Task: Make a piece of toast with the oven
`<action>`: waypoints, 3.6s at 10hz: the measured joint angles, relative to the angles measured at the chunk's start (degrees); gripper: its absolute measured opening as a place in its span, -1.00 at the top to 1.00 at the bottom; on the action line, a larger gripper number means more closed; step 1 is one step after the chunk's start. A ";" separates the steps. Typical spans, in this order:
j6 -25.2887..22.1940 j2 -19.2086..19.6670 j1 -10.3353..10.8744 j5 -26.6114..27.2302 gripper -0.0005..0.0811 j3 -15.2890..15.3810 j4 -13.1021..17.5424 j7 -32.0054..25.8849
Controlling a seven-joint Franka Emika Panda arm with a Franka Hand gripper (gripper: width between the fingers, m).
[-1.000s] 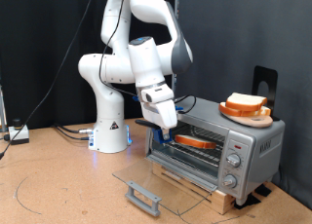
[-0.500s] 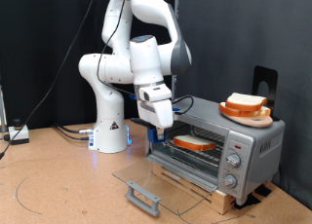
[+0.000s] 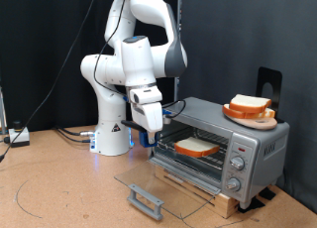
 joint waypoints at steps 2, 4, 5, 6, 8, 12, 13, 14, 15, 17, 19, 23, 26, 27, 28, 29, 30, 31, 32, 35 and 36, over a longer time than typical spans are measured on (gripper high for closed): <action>-0.62 0.00 1.23 2.61 -0.02 -1.16 -0.04 -3.29; -3.13 -0.59 4.30 6.41 -0.02 -2.68 -0.16 -6.44; -3.80 -1.32 5.55 7.34 -0.02 -2.75 -0.45 -6.75; -4.05 -2.07 6.54 7.75 -0.02 -2.64 -0.82 -6.73; -4.25 -2.81 7.08 7.81 -0.02 -2.05 -1.07 -5.30; -4.86 -2.27 0.63 -0.03 -0.02 -0.77 -0.80 2.32; -6.01 -1.92 -2.53 -2.94 -0.02 -0.76 -0.45 3.83; -6.91 -1.66 -5.16 -4.42 -0.02 -1.08 -0.06 4.45; -8.06 -1.49 -7.05 -4.55 -0.02 -2.26 0.43 4.26; -8.38 -0.36 -7.97 -2.13 -0.02 -6.10 1.26 2.30; -9.58 -0.60 -7.46 -1.23 -0.02 -6.39 1.45 1.50; -21.81 -4.61 -5.44 7.13 -0.02 -16.41 5.22 -5.80; -29.72 -5.94 -5.54 6.50 -0.02 -20.41 10.05 -6.14; -31.78 -5.99 -5.67 5.77 -0.02 -20.99 11.80 -5.56; -33.56 -5.98 -5.87 4.19 -0.02 -21.15 13.27 -4.67; -34.73 -5.68 -6.00 2.87 -0.02 -21.15 14.04 -4.13; -34.72 -5.67 -5.98 3.26 -0.02 -21.14 13.89 -4.30; -37.83 -5.64 -5.30 4.92 -0.02 -21.71 13.91 -7.16; -44.07 -5.71 -3.86 6.46 -0.02 -22.95 14.23 -10.49; -56.95 -7.57 0.03 8.39 -0.02 -25.02 14.61 -16.92; -58.36 -8.97 1.00 8.73 -0.02 -24.89 14.23 -16.97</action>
